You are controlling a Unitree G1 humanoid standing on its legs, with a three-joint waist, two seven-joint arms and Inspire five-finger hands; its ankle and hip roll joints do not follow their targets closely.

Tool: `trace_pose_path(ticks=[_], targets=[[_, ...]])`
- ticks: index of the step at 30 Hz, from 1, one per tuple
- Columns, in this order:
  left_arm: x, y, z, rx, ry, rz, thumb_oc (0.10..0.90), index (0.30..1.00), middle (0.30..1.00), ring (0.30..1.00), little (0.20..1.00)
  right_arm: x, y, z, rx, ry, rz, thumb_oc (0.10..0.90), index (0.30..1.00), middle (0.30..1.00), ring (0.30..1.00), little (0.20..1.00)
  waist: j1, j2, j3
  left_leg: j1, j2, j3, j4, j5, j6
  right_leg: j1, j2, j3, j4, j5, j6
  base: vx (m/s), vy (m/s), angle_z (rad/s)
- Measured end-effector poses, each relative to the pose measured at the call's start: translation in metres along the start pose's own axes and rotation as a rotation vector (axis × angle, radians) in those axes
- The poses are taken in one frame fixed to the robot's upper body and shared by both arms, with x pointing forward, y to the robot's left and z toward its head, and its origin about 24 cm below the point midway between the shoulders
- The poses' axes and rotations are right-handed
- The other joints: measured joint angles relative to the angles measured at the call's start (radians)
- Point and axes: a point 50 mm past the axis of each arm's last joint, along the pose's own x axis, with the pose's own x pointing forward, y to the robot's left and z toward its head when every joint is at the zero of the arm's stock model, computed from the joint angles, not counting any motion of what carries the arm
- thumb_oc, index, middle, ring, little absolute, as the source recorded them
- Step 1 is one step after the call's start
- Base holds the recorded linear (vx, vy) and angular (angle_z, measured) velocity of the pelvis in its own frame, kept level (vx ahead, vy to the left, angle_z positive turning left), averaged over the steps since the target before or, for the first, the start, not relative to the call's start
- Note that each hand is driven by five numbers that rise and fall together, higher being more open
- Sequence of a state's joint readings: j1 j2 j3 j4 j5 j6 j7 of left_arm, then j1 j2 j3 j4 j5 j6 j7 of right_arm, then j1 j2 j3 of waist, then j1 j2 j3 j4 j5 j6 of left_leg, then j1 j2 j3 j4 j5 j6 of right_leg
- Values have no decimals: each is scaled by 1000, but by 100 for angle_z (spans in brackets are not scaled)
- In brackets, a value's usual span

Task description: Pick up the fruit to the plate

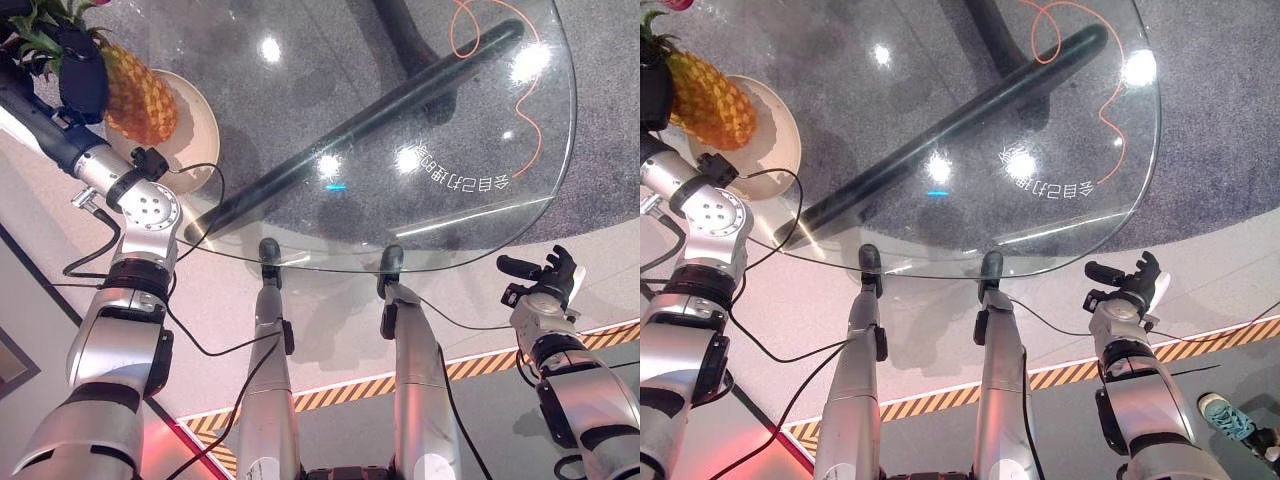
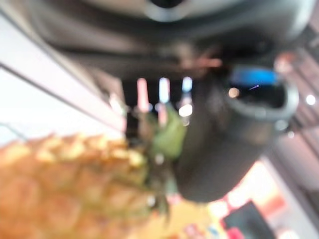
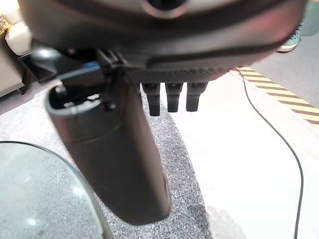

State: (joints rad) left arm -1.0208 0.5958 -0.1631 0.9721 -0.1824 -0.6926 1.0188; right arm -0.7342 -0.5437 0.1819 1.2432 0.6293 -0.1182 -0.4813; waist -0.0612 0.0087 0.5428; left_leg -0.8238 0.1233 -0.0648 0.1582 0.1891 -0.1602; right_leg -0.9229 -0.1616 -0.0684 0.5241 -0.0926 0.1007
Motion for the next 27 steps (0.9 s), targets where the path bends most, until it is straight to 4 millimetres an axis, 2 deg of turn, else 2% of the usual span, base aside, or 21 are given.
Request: trace_pose_path(ticks=[7,27], targets=[[-1,-1,-1,17,-2,-15,100,300,300,300,200,0,0,0,0,0,1,800,900,900,900,900,0,-19,1,-2,0,0,-1,0,0,-3,0,0,0,-1,0,0,0,0],[0,1,0,15,-5,56,100,300,300,300,200,-1,2,0,-8,-8,7,800,900,900,900,900,2,-27,1,-10,0,0,-1,0,0,-9,0,-1,-3,-1,0,-1,2,0]])
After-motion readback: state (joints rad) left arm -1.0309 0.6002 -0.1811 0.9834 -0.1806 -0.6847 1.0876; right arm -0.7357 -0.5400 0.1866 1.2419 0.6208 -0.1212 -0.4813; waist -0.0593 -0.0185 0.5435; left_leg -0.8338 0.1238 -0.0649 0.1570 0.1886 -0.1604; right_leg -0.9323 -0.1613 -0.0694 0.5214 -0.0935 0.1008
